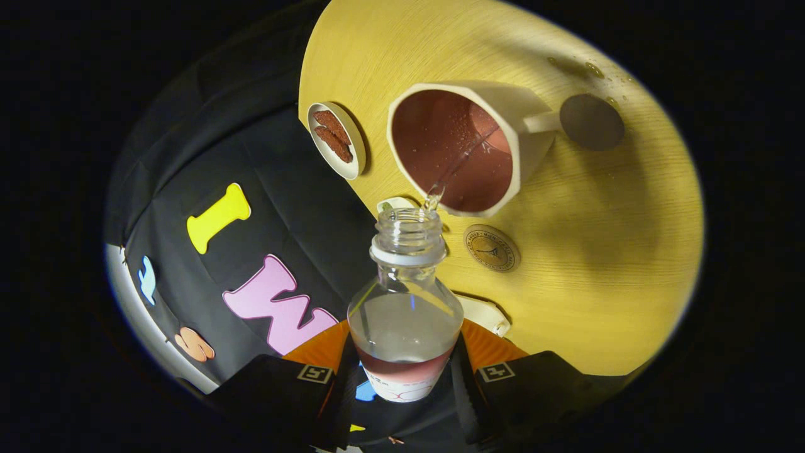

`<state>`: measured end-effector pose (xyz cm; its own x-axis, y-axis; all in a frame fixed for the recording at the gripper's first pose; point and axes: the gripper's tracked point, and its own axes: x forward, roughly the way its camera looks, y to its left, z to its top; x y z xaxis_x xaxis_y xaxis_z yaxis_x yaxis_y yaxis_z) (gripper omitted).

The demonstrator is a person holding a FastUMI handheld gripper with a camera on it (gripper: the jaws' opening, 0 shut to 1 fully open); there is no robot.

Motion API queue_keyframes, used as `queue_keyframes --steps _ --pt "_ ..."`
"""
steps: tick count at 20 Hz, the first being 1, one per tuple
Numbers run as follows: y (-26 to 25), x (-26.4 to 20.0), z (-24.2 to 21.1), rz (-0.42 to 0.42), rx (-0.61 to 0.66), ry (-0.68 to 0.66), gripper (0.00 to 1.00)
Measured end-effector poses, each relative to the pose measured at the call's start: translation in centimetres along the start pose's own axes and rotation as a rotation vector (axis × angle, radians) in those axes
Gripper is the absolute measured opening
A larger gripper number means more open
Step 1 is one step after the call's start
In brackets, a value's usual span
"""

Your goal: Take the bottle from table, then pour the juice into the cup, finally place the bottle on the coaster

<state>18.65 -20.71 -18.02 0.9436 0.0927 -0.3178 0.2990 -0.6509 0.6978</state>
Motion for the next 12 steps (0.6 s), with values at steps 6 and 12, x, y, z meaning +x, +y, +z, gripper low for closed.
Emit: queue_keyframes --steps 6,12 --pt "1.5 -0.3 -0.3 0.014 0.081 0.012 0.69" --pt "2.6 -0.5 -0.4 0.040 0.157 0.019 0.68"
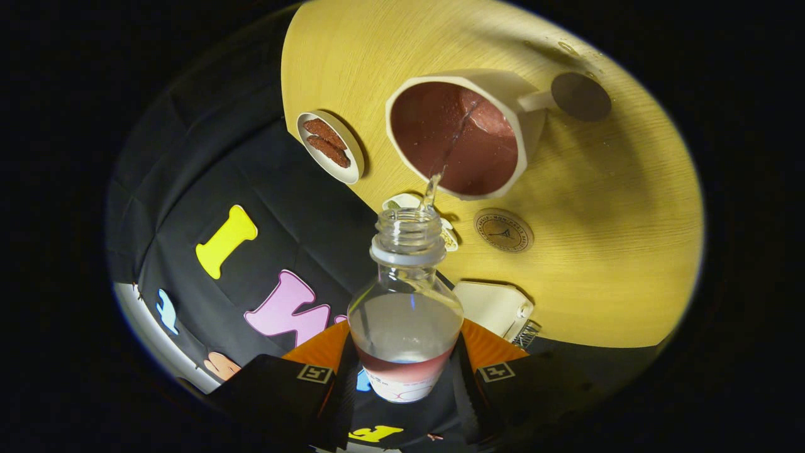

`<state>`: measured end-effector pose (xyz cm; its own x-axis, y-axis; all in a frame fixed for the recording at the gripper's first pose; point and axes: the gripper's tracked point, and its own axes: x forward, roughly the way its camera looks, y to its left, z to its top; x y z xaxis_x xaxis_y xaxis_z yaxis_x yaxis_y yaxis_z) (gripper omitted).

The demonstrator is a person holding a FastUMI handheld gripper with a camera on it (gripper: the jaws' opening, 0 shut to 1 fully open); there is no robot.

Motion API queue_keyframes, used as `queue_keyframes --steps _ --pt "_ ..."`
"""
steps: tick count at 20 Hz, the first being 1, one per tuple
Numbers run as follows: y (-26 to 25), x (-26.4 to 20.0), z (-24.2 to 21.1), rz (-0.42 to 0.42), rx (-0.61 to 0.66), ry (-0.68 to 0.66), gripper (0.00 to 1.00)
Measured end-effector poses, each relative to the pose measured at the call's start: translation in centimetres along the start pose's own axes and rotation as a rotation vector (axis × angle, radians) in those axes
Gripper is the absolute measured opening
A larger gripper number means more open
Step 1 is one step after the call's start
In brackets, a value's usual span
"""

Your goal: Take the bottle from table, then pour the juice into the cup, finally place the bottle on the coaster

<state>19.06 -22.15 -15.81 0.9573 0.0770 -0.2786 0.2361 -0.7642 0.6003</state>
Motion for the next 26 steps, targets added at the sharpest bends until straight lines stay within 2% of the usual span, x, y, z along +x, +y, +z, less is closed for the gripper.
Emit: queue_keyframes --steps 13,26 --pt "1.8 -0.1 -0.1 0.081 0.145 -0.002 0.69" --pt "1.9 -0.3 0.0 0.073 0.180 -0.007 0.69"
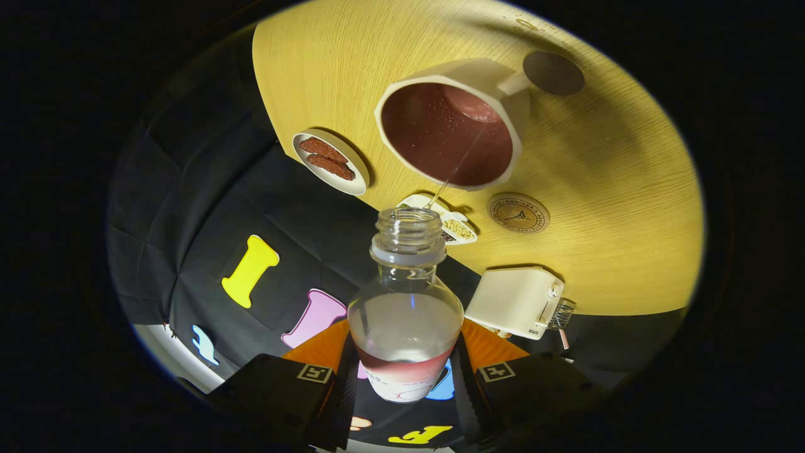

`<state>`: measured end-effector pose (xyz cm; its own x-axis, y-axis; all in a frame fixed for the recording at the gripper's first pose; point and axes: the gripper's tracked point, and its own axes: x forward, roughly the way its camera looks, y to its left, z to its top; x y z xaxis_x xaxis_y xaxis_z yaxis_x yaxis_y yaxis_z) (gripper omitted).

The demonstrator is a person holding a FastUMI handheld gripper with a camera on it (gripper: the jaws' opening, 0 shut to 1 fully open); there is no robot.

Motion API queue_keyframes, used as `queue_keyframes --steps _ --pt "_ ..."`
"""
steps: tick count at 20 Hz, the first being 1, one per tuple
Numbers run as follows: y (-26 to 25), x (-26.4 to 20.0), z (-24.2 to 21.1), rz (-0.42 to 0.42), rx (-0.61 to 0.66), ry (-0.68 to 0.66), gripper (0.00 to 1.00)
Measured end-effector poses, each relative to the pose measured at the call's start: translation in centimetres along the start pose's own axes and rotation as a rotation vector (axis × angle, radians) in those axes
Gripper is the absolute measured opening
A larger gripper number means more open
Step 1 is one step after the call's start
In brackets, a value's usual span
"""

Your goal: Take the bottle from table, then pour the juice into the cup, finally place the bottle on the coaster

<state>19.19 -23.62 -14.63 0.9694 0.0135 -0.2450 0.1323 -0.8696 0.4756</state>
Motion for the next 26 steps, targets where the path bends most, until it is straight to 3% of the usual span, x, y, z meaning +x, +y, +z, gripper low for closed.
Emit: queue_keyframes --steps 26 --pt "-0.24 -0.14 0.81 0.017 -0.009 -0.012 0.69"
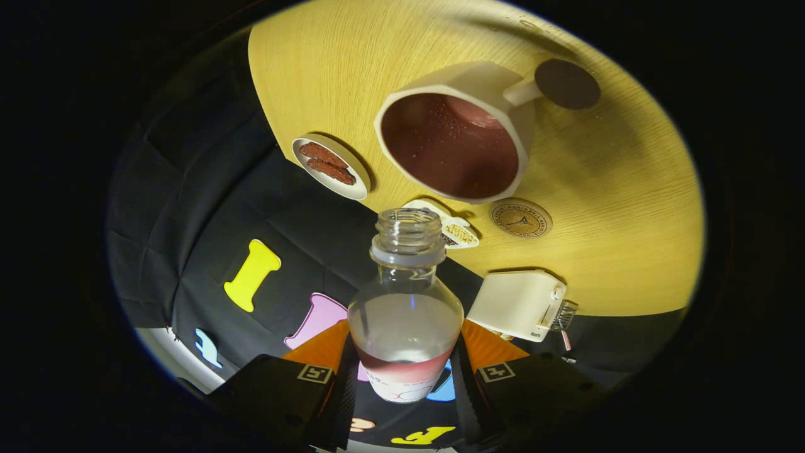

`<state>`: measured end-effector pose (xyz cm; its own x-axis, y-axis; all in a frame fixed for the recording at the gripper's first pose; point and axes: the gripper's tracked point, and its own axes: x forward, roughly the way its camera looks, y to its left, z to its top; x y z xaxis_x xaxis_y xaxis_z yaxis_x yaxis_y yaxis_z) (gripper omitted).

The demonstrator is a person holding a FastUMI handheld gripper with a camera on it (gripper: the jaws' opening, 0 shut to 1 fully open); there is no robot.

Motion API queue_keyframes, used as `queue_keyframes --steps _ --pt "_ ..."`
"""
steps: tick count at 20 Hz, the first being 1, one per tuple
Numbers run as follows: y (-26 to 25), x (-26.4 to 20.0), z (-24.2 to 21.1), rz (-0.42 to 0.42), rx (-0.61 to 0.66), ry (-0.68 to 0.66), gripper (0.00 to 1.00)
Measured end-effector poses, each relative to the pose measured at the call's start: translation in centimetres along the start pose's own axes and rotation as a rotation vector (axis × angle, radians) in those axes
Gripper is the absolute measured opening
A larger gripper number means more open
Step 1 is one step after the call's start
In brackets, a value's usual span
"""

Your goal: Take the bottle from table, then pour the juice into the cup, finally place the bottle on the coaster

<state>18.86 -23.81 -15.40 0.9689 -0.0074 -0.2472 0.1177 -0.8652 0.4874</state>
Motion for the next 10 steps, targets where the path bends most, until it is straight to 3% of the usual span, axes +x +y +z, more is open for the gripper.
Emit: queue_keyframes --steps 6,10 --pt "-1.0 -0.8 1.5 0.060 -0.139 -0.016 0.68" --pt "-2.5 -1.7 0.6 0.026 -0.395 -0.002 0.68"
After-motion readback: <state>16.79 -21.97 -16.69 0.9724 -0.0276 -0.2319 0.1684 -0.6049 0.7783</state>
